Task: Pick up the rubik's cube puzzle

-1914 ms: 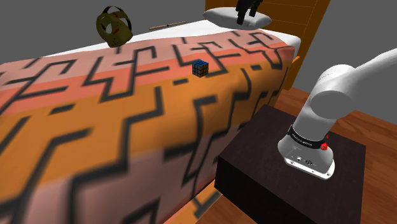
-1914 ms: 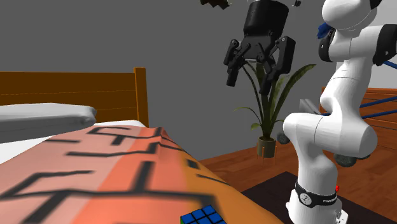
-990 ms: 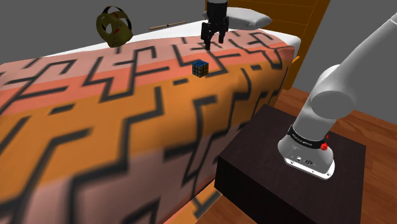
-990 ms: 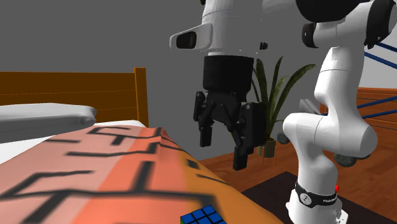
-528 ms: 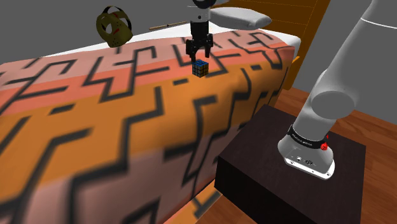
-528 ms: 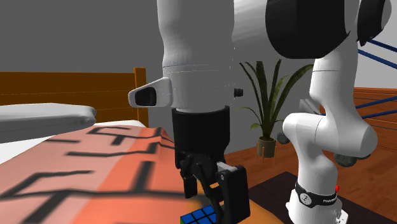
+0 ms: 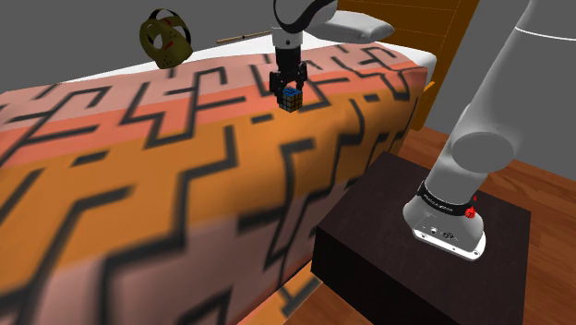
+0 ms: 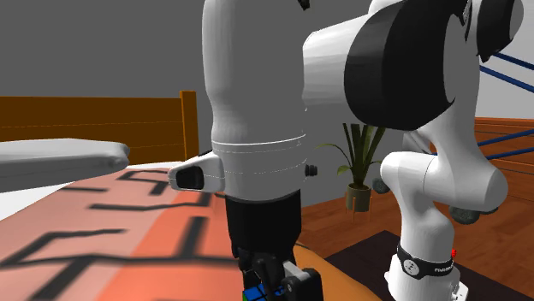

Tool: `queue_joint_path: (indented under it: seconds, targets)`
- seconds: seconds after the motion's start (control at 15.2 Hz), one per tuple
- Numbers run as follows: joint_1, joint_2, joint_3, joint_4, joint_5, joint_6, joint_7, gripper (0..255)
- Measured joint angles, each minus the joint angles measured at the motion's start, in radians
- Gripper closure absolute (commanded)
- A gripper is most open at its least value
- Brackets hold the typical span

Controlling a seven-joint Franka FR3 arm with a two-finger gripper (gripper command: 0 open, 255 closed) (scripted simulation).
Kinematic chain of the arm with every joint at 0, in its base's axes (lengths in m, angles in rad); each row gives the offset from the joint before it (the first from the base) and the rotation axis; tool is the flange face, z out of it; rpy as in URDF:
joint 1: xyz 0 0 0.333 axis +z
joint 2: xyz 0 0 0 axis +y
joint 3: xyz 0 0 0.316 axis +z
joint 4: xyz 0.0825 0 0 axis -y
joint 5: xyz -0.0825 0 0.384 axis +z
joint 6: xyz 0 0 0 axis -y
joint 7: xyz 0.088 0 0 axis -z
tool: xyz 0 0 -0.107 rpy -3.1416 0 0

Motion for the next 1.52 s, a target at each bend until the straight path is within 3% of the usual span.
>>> queue_joint_path:
  seconds: [0.07,0.73,1.52]
  targets:
    - [0.0,0.002,0.0,-0.003,0.0,0.005,0.001,255]
    - [0.002,0.004,0.002,-0.005,0.001,0.011,0.002,255]
    - [0.0,-0.037,0.0,0.1,0.002,-0.137,0.002,255]
